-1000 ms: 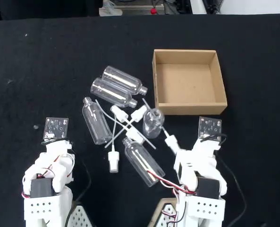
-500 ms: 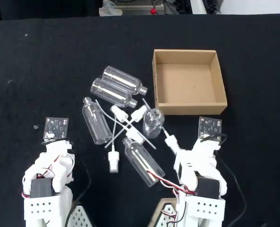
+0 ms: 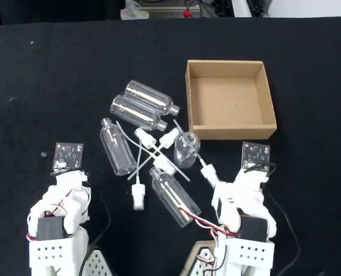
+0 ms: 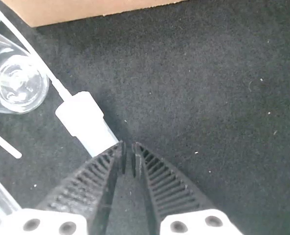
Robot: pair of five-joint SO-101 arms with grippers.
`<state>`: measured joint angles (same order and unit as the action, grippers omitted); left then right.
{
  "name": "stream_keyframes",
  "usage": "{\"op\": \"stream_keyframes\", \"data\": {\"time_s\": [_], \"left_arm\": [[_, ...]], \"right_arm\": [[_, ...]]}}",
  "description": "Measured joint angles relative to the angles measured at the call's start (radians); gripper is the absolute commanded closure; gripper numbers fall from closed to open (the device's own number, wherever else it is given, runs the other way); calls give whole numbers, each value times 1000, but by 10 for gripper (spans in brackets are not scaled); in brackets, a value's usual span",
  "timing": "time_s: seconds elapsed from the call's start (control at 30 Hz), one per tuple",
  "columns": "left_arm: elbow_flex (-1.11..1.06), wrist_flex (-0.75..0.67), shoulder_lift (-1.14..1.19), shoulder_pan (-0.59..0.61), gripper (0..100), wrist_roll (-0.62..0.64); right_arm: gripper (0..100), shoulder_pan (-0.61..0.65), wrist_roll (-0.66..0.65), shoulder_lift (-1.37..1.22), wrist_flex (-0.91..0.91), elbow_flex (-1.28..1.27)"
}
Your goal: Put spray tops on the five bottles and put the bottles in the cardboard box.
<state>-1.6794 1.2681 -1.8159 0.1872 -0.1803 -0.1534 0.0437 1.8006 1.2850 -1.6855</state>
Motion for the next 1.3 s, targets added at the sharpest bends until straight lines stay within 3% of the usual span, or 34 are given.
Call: {"op": "stream_keyframes", "data": {"time_s": [0.37, 0.63, 0.73, 0.87, 0.97, 1.1, 1.3], "left_arm": [[0, 0, 0, 0, 967, 0], [0, 0, 0, 0, 967, 0], [0, 0, 0, 0, 967, 0], [0, 0, 0, 0, 967, 0], [0, 0, 0, 0, 967, 0], [0, 0, 0, 0, 967, 0], [0, 0, 0, 0, 967, 0]], "right_arm": [[976, 0, 0, 0, 5, 0], [976, -118, -5, 0, -339, 0], [976, -163, -98, 0, -453, 0], [975, -195, -330, 0, -499, 48], [969, -195, -425, 0, -497, 106], [855, -184, -390, 0, -368, 256], [747, 52, -353, 0, -48, 436]]}}
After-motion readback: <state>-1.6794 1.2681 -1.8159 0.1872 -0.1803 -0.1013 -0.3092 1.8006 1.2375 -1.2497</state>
